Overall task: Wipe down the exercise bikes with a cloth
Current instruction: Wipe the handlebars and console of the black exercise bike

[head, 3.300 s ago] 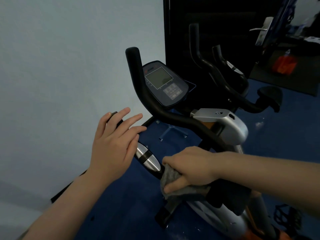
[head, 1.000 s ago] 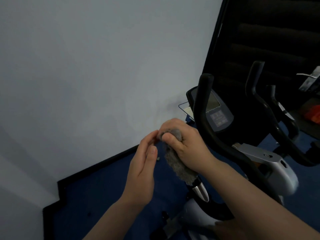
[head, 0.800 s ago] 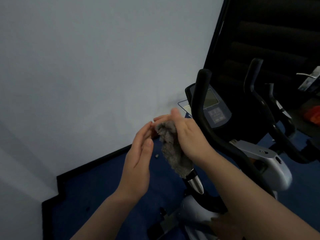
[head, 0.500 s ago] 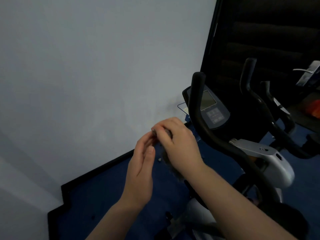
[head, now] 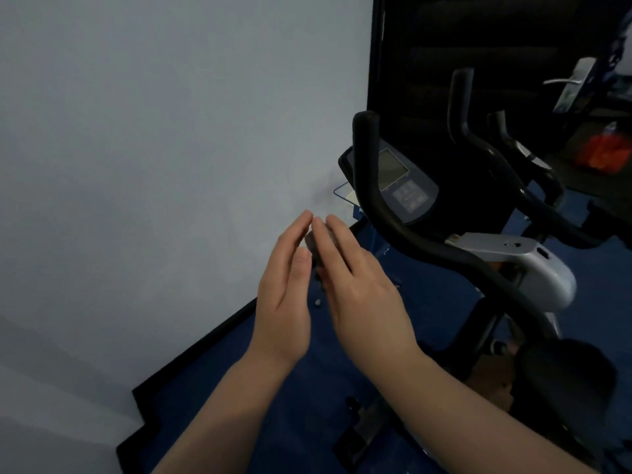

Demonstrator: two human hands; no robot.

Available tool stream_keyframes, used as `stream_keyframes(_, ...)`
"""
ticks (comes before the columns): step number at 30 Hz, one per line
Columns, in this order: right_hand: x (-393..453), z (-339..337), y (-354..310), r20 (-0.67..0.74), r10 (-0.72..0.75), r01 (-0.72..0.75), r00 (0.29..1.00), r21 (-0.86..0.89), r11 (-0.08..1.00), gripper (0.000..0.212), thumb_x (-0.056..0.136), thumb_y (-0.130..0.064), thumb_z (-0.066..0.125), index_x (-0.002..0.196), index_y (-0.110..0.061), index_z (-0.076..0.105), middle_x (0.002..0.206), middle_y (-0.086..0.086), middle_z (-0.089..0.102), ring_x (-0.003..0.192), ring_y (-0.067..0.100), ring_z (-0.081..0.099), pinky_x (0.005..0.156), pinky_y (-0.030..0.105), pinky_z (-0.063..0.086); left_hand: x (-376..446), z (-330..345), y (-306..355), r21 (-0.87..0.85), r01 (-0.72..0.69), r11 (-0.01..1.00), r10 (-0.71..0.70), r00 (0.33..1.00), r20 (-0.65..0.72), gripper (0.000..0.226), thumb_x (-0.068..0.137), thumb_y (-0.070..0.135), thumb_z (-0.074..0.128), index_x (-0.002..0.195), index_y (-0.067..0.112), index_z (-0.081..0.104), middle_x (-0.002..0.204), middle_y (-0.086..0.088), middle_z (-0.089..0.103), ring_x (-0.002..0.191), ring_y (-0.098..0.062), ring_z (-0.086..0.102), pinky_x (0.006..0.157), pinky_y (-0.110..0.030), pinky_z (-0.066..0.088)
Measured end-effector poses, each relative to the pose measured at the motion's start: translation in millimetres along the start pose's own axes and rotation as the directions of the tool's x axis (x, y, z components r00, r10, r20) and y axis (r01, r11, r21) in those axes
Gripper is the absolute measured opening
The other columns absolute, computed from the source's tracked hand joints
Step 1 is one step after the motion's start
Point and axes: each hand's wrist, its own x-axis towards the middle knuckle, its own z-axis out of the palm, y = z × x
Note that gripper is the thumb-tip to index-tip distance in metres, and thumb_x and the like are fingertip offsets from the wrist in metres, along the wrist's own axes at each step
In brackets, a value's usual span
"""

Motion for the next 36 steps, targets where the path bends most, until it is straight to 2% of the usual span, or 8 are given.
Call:
stream_keyframes(3, -11, 3, -2, -0.024, 0.087, -0.088, 0.996, -0.049, 0.995, 0.07, 0.091, -0.012, 0.06, 0.15, -0.011, 0.023, 0.152, 0.005, 0.035, 0.105, 0.018, 0.061, 0.074, 0.027, 0.057, 5, 2, -2, 0.034, -0.022, 0.999, 0.019, 0.996, 0.085, 0.04, 0.101, 0.025, 0.033, 0.138, 0.022, 0.045, 0.139, 0.017, 0.05, 0.13, 0.002, 0.043, 0.101, -0.008, 0.034)
stream_keyframes(7, -28, 0, 1, -0.087, 0.154, -0.171, 0.984, -0.249, 0.953, 0.047, 0.098, -0.029, 0.035, 0.138, -0.008, 0.047, 0.118, 0.001, 0.065, 0.072, 0.014, 0.063, 0.053, 0.023, 0.052, 6, 7, -7, 0.142, -0.107, 0.984, 0.087, 0.987, 0.135, 0.037, 0.101, 0.025, 0.034, 0.135, 0.026, 0.046, 0.141, 0.013, 0.048, 0.133, -0.002, 0.04, 0.107, -0.012, 0.03)
stream_keyframes(11, -40, -5, 5, -0.098, 0.215, -0.234, 0.972, -0.302, 0.924, 0.044, 0.097, -0.033, 0.034, 0.125, -0.015, 0.062, 0.096, -0.005, 0.069, 0.063, 0.014, 0.061, 0.046, 0.025, 0.049, 5, 11, -11, 0.197, -0.183, 0.963, 0.158, 0.978, 0.135, 0.039, 0.1, 0.023, 0.035, 0.138, 0.017, 0.043, 0.142, 0.009, 0.044, 0.134, -0.003, 0.037, 0.109, -0.014, 0.028)
stream_keyframes(15, -58, -14, 10, -0.109, 0.262, -0.283, 0.959, -0.27, 0.92, 0.041, 0.096, -0.033, 0.036, 0.117, -0.015, 0.067, 0.091, -0.004, 0.07, 0.062, 0.014, 0.063, 0.045, 0.027, 0.05, -1, 16, -17, 0.3, -0.244, 0.922, 0.222, 0.969, 0.107, 0.046, 0.099, 0.026, 0.034, 0.143, 0.013, 0.037, 0.156, 0.001, 0.026, 0.146, -0.011, 0.018, 0.118, -0.024, 0.017)
stream_keyframes(21, -80, -25, 21, -0.075, 0.245, -0.256, 0.967, -0.236, 0.937, 0.046, 0.097, -0.037, 0.034, 0.116, -0.009, 0.066, 0.091, 0.002, 0.07, 0.072, 0.018, 0.066, 0.057, 0.031, 0.055, -20, 29, -25, 0.444, -0.411, 0.796, 0.343, 0.911, 0.229, 0.047, 0.098, 0.023, 0.034, 0.144, 0.011, 0.036, 0.159, 0.002, 0.017, 0.149, -0.022, 0.001, 0.121, -0.036, 0.007)
stream_keyframes(27, -96, -29, 28, -0.097, 0.248, -0.264, 0.964, -0.229, 0.937, 0.044, 0.1, -0.033, 0.031, 0.108, -0.007, 0.066, 0.09, 0.004, 0.066, 0.076, 0.021, 0.062, 0.07, 0.033, 0.052, -39, 35, -37, 0.558, -0.453, 0.695, 0.254, 0.882, 0.398, 0.046, 0.101, 0.033, 0.022, 0.143, 0.021, 0.038, 0.158, 0.003, 0.023, 0.149, -0.016, 0.003, 0.12, -0.036, -0.004)
stream_keyframes(31, -105, -34, 24, -0.005, 0.305, -0.297, 0.952, -0.232, 0.926, 0.044, 0.101, -0.032, 0.028, 0.116, -0.007, 0.061, 0.104, 0.004, 0.063, 0.095, 0.022, 0.058, 0.098, 0.035, 0.041, -44, 38, -39, 0.543, -0.41, 0.733, 0.233, 0.901, 0.365, 0.044, 0.1, 0.028, 0.026, 0.14, 0.02, 0.042, 0.156, 0.004, 0.028, 0.149, -0.015, 0.004, 0.12, -0.038, -0.002)
stream_keyframes(36, -111, -44, 18, 0.05, 0.38, -0.377, 0.923, -0.071, 0.924, 0.041, 0.099, -0.034, 0.038, 0.13, -0.013, 0.053, 0.121, -0.001, 0.057, 0.115, 0.014, 0.048, 0.106, 0.03, 0.037, -57, 42, -34, 0.533, -0.339, 0.776, 0.171, 0.925, 0.339, 0.045, 0.1, 0.026, 0.029, 0.145, 0.02, 0.034, 0.158, 0.004, 0.021, 0.149, -0.014, 0.001, 0.121, -0.042, 0.004)
